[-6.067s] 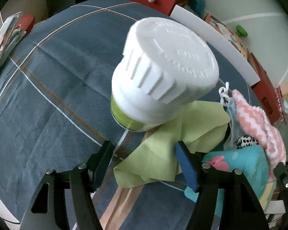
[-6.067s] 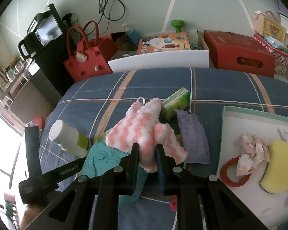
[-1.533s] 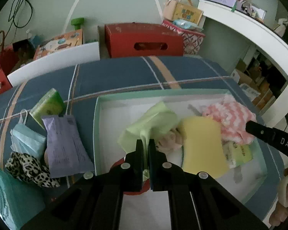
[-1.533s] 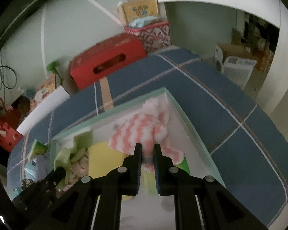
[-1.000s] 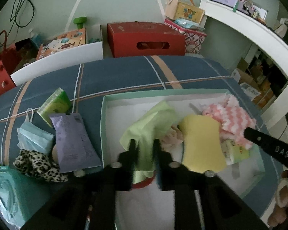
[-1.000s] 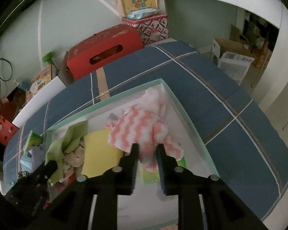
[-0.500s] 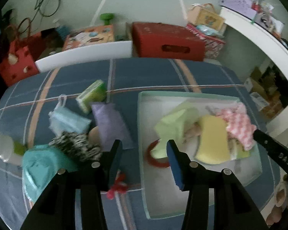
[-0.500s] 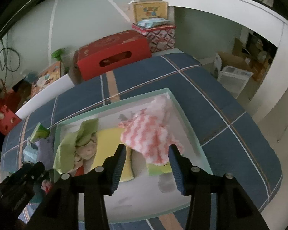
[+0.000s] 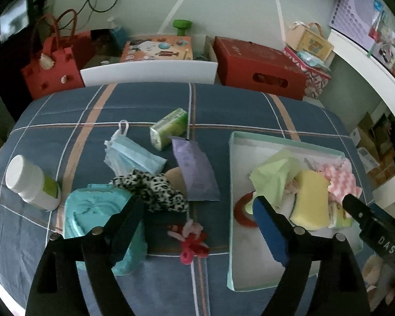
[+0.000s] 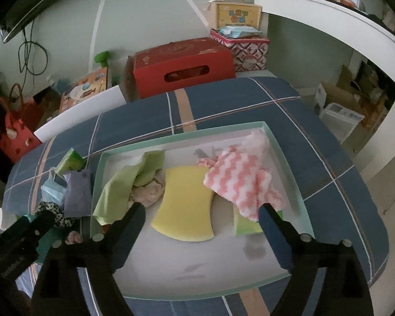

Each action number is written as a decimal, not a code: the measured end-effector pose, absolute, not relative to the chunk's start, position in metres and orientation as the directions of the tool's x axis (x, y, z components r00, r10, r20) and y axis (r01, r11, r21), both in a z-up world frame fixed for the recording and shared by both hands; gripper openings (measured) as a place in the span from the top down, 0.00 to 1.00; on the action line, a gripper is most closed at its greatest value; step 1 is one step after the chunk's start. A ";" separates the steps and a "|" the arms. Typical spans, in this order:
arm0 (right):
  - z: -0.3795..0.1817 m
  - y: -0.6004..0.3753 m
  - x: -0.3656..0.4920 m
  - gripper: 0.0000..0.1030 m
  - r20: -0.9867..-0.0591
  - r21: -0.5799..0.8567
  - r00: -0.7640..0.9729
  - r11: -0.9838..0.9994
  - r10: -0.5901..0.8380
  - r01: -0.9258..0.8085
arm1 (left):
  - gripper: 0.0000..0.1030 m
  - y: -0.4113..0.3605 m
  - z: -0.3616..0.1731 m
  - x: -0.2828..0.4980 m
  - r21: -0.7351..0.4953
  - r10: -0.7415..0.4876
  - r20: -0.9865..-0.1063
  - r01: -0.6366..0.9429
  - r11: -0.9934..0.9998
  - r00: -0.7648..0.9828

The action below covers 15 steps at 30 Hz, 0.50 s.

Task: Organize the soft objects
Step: 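Move both open tools back toward the blue face mask and lavender packet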

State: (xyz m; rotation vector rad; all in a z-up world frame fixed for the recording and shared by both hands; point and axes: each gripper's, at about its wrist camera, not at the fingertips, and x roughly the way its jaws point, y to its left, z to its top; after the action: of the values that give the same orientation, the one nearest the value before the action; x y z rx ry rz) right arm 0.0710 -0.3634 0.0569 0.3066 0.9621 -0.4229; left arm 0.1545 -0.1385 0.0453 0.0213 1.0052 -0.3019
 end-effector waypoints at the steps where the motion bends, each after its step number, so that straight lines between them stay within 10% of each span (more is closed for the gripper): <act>1: 0.056 -0.361 0.072 0.07 -0.841 0.064 0.500 0.879 -0.207 0.472 | 0.17 -0.135 0.046 0.155 -0.125 -0.241 -0.833 0.255 0.959 0.498; 15: 0.054 -0.345 0.081 0.03 -0.839 0.123 0.524 0.888 -0.146 0.444 | 0.17 -0.099 0.057 0.161 -0.190 -0.267 -0.814 0.198 0.962 0.516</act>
State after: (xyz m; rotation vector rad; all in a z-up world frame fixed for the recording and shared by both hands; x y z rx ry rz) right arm 0.0813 -0.3451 0.0540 0.3431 0.9597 -0.3611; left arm 0.1610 -0.0987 0.0572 -0.0760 0.9899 -0.2794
